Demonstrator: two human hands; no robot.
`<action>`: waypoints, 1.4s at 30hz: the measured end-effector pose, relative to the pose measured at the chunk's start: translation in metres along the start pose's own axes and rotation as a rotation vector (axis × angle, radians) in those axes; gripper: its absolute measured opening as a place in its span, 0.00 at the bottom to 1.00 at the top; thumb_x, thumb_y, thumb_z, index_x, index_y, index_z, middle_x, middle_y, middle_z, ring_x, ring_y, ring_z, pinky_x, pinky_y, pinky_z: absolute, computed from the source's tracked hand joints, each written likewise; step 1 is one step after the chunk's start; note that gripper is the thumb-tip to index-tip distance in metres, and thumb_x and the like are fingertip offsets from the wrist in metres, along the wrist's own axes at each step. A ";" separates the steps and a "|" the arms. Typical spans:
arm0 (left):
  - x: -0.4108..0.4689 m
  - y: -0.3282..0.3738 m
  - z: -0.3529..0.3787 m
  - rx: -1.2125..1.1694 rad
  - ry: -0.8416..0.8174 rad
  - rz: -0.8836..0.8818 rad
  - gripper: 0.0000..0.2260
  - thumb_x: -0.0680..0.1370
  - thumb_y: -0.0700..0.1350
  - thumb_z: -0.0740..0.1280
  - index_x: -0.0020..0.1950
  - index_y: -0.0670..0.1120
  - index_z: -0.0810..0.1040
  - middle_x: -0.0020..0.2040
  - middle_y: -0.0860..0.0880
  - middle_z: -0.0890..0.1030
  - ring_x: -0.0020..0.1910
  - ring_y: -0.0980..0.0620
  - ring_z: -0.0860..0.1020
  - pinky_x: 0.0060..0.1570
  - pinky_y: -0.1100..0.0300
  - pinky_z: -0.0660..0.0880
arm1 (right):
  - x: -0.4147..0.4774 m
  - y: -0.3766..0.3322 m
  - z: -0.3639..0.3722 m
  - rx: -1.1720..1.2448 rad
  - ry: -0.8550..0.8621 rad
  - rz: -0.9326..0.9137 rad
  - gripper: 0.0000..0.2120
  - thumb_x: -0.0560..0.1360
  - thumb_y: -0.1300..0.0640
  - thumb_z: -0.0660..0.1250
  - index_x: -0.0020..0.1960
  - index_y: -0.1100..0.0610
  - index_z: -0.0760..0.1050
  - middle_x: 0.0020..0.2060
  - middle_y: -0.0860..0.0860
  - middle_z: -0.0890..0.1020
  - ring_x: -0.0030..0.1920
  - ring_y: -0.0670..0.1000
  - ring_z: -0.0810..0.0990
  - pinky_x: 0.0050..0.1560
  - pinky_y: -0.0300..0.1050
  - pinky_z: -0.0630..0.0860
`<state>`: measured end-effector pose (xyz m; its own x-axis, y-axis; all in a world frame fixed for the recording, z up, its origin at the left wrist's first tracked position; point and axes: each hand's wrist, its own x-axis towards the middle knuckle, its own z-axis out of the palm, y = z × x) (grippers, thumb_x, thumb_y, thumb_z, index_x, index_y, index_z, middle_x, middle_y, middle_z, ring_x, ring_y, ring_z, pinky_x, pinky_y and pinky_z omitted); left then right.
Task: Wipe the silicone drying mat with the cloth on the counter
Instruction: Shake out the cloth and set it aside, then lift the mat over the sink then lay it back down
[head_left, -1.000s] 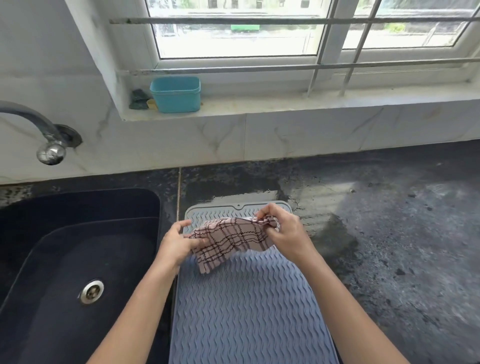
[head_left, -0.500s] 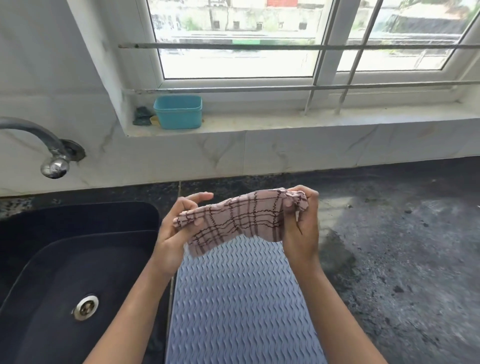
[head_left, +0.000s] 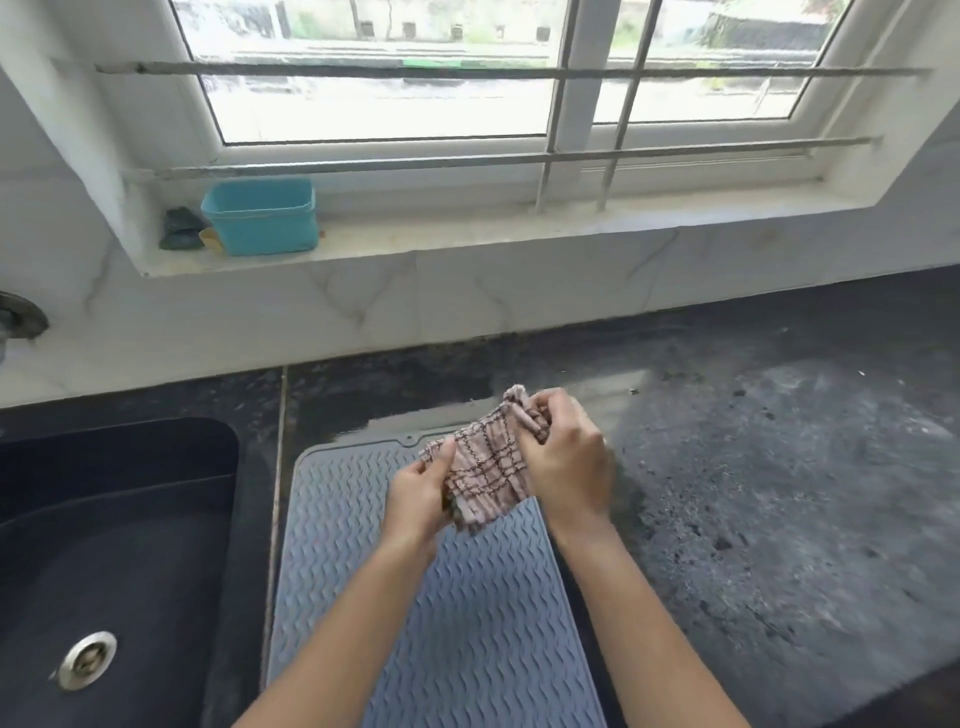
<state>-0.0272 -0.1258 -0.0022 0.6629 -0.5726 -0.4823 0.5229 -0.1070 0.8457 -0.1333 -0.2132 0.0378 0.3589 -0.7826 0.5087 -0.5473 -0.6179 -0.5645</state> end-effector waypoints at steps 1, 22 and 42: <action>-0.003 -0.006 0.010 -0.034 -0.034 -0.003 0.11 0.78 0.48 0.66 0.49 0.40 0.80 0.39 0.44 0.84 0.36 0.48 0.83 0.35 0.56 0.78 | -0.007 -0.002 0.002 -0.026 -0.039 -0.050 0.10 0.71 0.52 0.72 0.47 0.55 0.74 0.40 0.50 0.79 0.37 0.52 0.79 0.33 0.45 0.75; 0.032 -0.043 0.132 0.050 -0.341 -0.357 0.15 0.79 0.40 0.56 0.63 0.37 0.73 0.55 0.38 0.81 0.48 0.43 0.80 0.51 0.50 0.77 | 0.016 0.149 -0.043 0.313 -0.714 0.817 0.18 0.70 0.52 0.73 0.56 0.55 0.71 0.45 0.52 0.81 0.42 0.52 0.80 0.38 0.47 0.76; 0.080 0.044 -0.134 1.552 0.195 0.145 0.24 0.77 0.50 0.67 0.71 0.50 0.67 0.66 0.44 0.72 0.61 0.45 0.74 0.57 0.51 0.74 | 0.059 0.050 0.105 -0.404 -0.914 -0.017 0.17 0.74 0.56 0.65 0.62 0.58 0.71 0.59 0.57 0.75 0.58 0.59 0.74 0.55 0.50 0.73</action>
<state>0.1210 -0.0673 -0.0347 0.7771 -0.5552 -0.2965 -0.5073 -0.8313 0.2269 -0.0602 -0.2980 -0.0287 0.7196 -0.6371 -0.2764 -0.6922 -0.6899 -0.2119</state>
